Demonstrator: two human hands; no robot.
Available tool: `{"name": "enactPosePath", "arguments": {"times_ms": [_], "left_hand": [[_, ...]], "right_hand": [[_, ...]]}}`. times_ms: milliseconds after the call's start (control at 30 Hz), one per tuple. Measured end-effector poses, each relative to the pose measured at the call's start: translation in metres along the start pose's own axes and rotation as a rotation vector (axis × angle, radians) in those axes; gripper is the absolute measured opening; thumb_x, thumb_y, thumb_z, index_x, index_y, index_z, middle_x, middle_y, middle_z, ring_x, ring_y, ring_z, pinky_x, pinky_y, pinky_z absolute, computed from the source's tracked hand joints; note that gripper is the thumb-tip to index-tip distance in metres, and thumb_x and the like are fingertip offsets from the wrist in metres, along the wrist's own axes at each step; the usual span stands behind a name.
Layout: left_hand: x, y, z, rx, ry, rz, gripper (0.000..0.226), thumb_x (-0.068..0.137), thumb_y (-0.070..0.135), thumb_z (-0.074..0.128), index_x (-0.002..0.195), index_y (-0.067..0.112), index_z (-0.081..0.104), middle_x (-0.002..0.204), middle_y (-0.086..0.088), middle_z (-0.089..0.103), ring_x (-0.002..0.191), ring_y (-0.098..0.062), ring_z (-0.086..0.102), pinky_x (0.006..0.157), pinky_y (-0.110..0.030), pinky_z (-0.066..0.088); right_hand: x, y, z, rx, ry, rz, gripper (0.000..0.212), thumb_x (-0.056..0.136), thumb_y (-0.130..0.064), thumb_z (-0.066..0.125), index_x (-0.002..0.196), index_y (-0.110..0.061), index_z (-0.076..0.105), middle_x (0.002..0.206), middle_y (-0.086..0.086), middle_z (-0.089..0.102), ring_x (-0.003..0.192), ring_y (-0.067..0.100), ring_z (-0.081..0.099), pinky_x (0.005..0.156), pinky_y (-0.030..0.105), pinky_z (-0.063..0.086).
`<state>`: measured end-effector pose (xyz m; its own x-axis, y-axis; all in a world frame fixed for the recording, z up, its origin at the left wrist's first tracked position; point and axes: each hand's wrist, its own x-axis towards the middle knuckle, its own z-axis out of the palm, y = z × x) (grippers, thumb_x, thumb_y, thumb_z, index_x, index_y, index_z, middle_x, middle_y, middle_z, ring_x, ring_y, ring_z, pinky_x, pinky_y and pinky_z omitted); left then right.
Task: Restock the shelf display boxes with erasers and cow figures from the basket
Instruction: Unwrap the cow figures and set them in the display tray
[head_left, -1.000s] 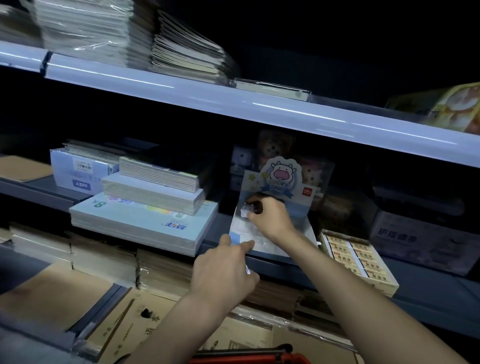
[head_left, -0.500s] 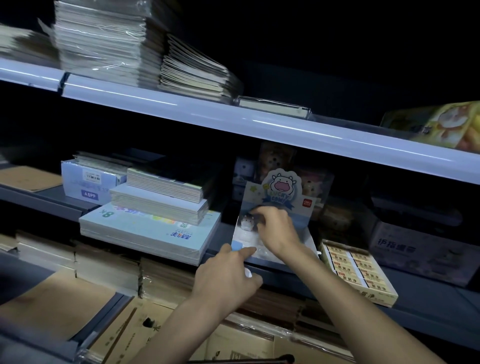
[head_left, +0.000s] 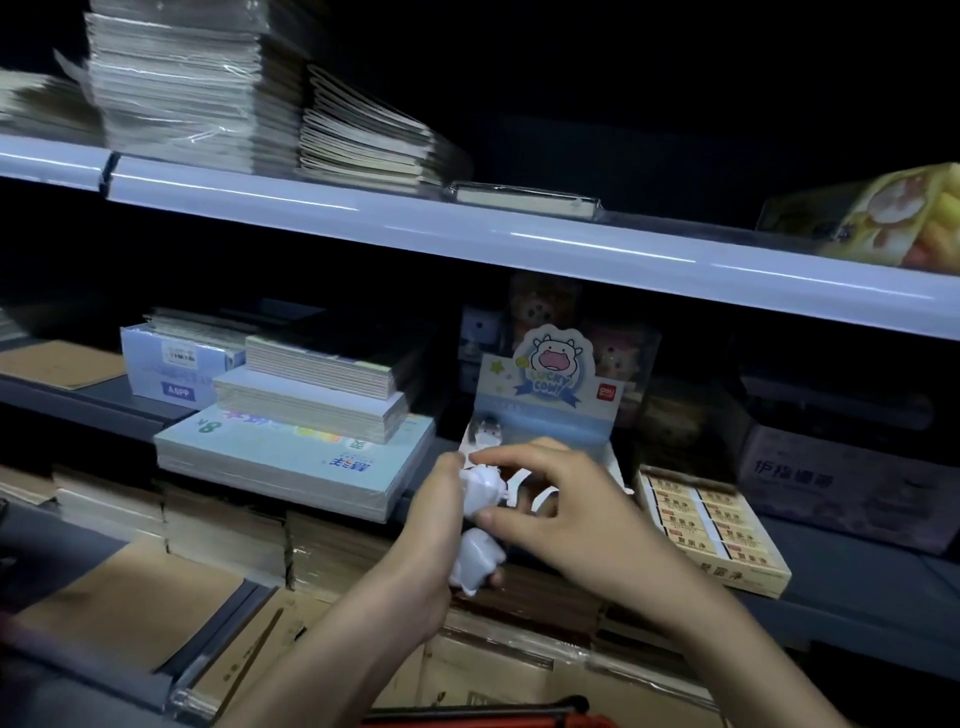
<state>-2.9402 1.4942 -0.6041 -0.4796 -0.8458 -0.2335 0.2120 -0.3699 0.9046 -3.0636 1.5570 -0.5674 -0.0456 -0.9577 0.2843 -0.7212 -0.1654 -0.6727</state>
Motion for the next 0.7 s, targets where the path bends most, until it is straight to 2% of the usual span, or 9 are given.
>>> {"name": "enactPosePath", "arguments": {"times_ms": [167, 233, 267, 333, 400, 500, 567, 700], "left_hand": [[0.003, 0.0, -0.004, 0.056, 0.036, -0.029, 0.05, 0.101, 0.046, 0.032, 0.086, 0.007, 0.06, 0.073, -0.017, 0.063, 0.044, -0.024, 0.049, 0.04, -0.026, 0.039], [0.005, -0.001, -0.005, 0.062, 0.025, -0.023, 0.052, 0.101, 0.047, 0.033, 0.081, 0.008, 0.06, 0.073, -0.018, 0.061, 0.045, -0.025, 0.048, 0.042, -0.026, 0.04], [0.006, -0.002, -0.007, 0.061, 0.004, -0.013, 0.053, 0.101, 0.048, 0.033, 0.08, 0.008, 0.061, 0.073, -0.017, 0.06, 0.046, -0.024, 0.048, 0.043, -0.026, 0.039], [0.007, -0.003, -0.007, 0.063, -0.051, 0.015, 0.05, 0.1, 0.048, 0.037, 0.084, 0.009, 0.064, 0.069, -0.013, 0.055, 0.046, -0.021, 0.048, 0.043, -0.026, 0.039], [0.009, -0.005, -0.008, 0.075, -0.084, 0.05, 0.046, 0.1, 0.049, 0.042, 0.089, 0.01, 0.065, 0.063, -0.009, 0.047, 0.047, -0.02, 0.048, 0.044, -0.025, 0.039], [0.012, -0.008, -0.007, 0.128, -0.086, 0.098, 0.051, 0.099, 0.056, 0.048, 0.099, 0.009, 0.071, 0.062, -0.011, 0.044, 0.05, -0.022, 0.05, 0.049, -0.027, 0.041], [0.011, -0.008, -0.005, 0.115, -0.087, 0.106, 0.051, 0.1, 0.056, 0.049, 0.103, 0.009, 0.07, 0.059, -0.009, 0.047, 0.051, -0.021, 0.052, 0.047, -0.027, 0.042], [0.01, -0.008, -0.003, 0.031, -0.102, 0.072, 0.042, 0.099, 0.046, 0.046, 0.091, 0.011, 0.066, 0.06, -0.006, 0.046, 0.05, -0.019, 0.05, 0.045, -0.026, 0.039]], "right_hand": [[0.002, 0.006, 0.002, 0.036, -0.006, -0.009, 0.032, 0.078, -0.032, 0.086, 0.103, -0.034, 0.067, 0.104, -0.015, 0.066, 0.073, 0.012, 0.064, 0.072, 0.033, 0.055], [0.003, 0.009, 0.001, 0.056, 0.009, -0.002, 0.032, 0.077, -0.031, 0.088, 0.099, -0.031, 0.064, 0.101, -0.016, 0.067, 0.067, 0.007, 0.061, 0.065, 0.031, 0.053], [0.003, 0.01, 0.001, 0.049, 0.033, -0.001, 0.033, 0.076, -0.029, 0.088, 0.098, -0.03, 0.063, 0.097, -0.015, 0.067, 0.065, 0.003, 0.059, 0.061, 0.025, 0.049], [0.005, 0.015, 0.0, -0.017, 0.109, -0.02, 0.037, 0.074, -0.027, 0.089, 0.099, -0.031, 0.062, 0.094, -0.015, 0.065, 0.071, 0.003, 0.06, 0.062, 0.014, 0.042], [0.008, 0.021, 0.0, -0.113, 0.187, -0.069, 0.039, 0.072, -0.026, 0.088, 0.102, -0.032, 0.064, 0.098, -0.013, 0.063, 0.085, 0.007, 0.062, 0.067, 0.012, 0.041], [0.011, 0.025, 0.002, -0.191, 0.24, -0.101, 0.034, 0.074, -0.026, 0.084, 0.1, -0.034, 0.064, 0.099, -0.016, 0.058, 0.093, 0.006, 0.06, 0.072, 0.016, 0.047], [0.011, 0.027, 0.004, -0.203, 0.234, -0.118, 0.035, 0.077, -0.019, 0.082, 0.103, -0.036, 0.065, 0.103, -0.017, 0.053, 0.096, 0.005, 0.059, 0.077, 0.022, 0.051], [0.011, 0.028, 0.007, -0.11, 0.239, -0.123, 0.042, 0.08, -0.007, 0.081, 0.108, -0.038, 0.073, 0.107, -0.015, 0.056, 0.098, 0.005, 0.062, 0.08, 0.022, 0.054]]}}
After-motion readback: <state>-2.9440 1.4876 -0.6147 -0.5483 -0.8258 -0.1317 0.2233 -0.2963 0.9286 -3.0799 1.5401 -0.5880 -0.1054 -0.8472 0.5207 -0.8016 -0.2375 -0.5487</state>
